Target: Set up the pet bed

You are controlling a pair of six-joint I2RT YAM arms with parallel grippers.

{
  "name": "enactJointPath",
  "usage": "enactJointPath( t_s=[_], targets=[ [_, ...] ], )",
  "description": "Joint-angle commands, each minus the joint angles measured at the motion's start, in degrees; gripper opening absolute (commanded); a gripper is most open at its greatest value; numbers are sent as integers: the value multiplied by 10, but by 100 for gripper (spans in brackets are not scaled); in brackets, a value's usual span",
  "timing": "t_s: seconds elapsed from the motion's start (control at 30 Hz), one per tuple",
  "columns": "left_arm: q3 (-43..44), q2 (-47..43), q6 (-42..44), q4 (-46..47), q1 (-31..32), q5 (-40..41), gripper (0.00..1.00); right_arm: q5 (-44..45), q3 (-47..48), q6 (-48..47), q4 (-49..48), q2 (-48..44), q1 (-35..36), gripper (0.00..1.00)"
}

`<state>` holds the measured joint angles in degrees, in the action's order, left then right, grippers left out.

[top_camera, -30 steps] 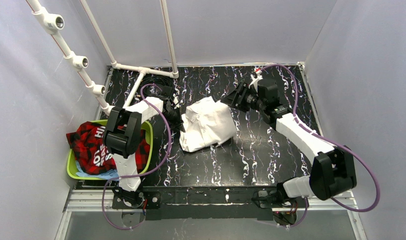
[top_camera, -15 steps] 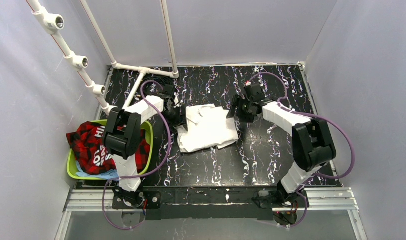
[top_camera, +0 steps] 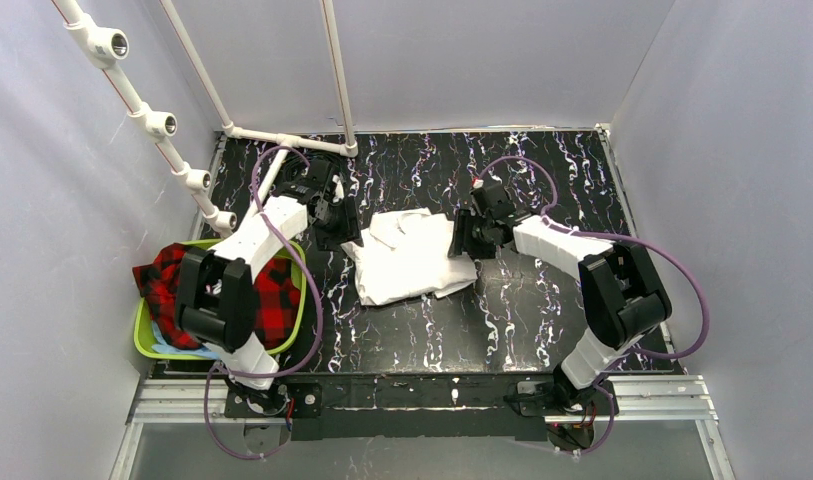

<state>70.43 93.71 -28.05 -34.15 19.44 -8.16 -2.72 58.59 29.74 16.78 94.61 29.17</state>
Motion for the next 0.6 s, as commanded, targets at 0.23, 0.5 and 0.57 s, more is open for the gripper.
enactJointPath(
  t_s=[0.23, 0.5, 0.57],
  targets=[
    [-76, 51, -53, 81, 74, -82, 14, 67, -69, 78, 42, -23, 47, 35],
    [-92, 61, -43, -74, 72, 119, 15, 119, -68, 78, 92, -70, 45, 43],
    [-69, 36, -33, -86, 72, 119, 22, 121, -47, 75, 103, -72, 45, 49]
  ],
)
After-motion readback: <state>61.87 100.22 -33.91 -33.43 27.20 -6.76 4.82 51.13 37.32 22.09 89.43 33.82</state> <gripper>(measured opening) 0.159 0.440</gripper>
